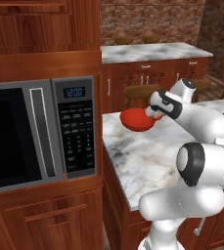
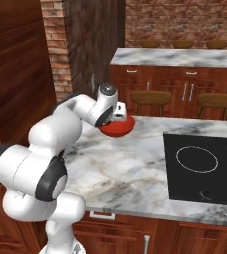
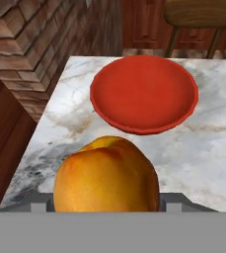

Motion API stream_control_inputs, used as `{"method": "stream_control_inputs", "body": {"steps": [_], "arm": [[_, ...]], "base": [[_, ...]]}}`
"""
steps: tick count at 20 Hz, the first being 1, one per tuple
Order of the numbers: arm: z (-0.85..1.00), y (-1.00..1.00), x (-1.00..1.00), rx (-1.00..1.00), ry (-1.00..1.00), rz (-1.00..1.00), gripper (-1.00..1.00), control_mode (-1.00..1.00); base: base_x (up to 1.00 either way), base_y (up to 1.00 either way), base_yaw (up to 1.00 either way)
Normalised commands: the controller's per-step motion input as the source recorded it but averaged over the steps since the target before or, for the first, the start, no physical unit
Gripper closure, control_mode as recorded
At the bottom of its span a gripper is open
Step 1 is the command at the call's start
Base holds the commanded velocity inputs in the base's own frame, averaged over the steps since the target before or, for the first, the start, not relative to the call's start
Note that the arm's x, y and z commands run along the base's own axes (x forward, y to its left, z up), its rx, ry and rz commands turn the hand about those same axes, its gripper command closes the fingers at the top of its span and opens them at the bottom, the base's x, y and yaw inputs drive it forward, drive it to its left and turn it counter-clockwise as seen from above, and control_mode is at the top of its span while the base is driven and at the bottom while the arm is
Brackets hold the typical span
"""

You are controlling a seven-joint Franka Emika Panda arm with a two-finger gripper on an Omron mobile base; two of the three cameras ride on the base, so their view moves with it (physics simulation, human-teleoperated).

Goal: Retrieve the peach and orange from the fridge and place them into the bowl on the dining table.

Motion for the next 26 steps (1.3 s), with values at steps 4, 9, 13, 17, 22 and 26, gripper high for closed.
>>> {"method": "stream_control_inputs", "body": {"steps": [4,9,13,17,22,26], "arm": [[-0.20,-0.08,0.57,0.02,0.05,0.05,1.00,-1.00],[-0.25,-0.07,0.46,0.01,0.05,0.05,1.00,-1.00],[-0.36,-0.01,0.48,0.00,0.03,0.03,1.00,-1.00],[-0.27,0.00,0.60,0.00,0.01,0.00,1.00,-1.00],[-0.22,0.00,0.60,0.00,0.00,0.00,1.00,-1.00],[-0.31,0.00,0.42,0.00,0.01,0.00,1.00,-1.00]], "base": [[0.00,0.00,0.00],[0.00,0.00,0.00],[0.00,0.00,0.00],[0.00,0.00,0.00],[0.00,0.00,0.00],[0.00,0.00,0.00]]}}
